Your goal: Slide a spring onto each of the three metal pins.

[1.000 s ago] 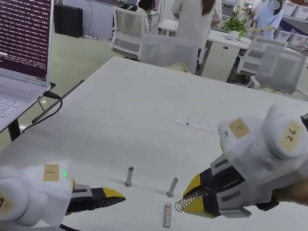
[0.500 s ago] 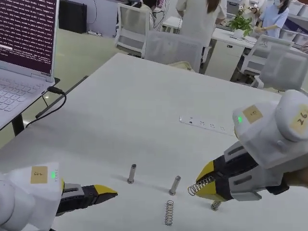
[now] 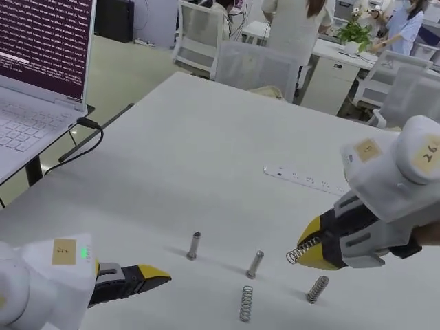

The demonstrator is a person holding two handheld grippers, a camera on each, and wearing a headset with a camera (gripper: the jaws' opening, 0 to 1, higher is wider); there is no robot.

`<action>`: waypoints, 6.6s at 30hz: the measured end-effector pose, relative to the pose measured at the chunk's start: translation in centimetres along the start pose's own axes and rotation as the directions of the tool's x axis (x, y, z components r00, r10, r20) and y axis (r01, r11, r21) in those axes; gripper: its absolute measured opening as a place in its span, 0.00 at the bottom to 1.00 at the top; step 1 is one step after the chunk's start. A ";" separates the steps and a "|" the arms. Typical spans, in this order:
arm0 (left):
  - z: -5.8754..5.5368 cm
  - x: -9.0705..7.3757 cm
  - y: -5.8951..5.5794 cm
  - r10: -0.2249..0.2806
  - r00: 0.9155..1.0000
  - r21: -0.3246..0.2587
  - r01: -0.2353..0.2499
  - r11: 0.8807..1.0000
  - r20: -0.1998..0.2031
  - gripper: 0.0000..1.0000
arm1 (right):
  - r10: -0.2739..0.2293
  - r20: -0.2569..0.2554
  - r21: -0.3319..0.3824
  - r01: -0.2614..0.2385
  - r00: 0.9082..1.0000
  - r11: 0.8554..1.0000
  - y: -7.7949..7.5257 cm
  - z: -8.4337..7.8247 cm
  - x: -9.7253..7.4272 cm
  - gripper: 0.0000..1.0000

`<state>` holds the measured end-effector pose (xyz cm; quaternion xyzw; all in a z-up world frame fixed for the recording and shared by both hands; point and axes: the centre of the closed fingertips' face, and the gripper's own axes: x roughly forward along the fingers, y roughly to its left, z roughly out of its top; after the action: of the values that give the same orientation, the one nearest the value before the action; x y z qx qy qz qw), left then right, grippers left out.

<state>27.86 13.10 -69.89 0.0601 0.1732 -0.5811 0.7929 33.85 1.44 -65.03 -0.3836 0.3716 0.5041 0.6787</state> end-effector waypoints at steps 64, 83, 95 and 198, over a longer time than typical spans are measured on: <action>-0.4 -1.0 0.6 0.059 0.998 -0.029 -0.059 0.998 0.022 0.61 | 0.091 -0.253 -0.037 -0.104 0.963 0.994 -4.4 -2.3 9.7 0.09; -0.6 -1.3 0.9 0.067 0.998 -0.036 -0.067 0.997 0.019 0.60 | 0.116 -0.259 0.004 -0.119 0.959 0.993 -3.5 -3.3 13.0 0.09; -0.8 -1.4 1.0 0.070 0.997 -0.040 -0.069 0.997 0.015 0.59 | 0.119 -0.269 0.006 -0.122 0.956 0.992 -3.3 -3.5 14.1 0.09; 0.5 -1.1 0.4 0.024 1.000 0.007 -0.024 1.000 -0.020 0.52 | -0.047 -0.043 0.476 0.061 0.998 0.877 2.6 -3.5 14.5 0.28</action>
<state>28.02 14.06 -69.09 0.0706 0.1786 -0.5715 0.7978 34.03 4.61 -79.81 -0.2225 0.4834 0.3723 0.7604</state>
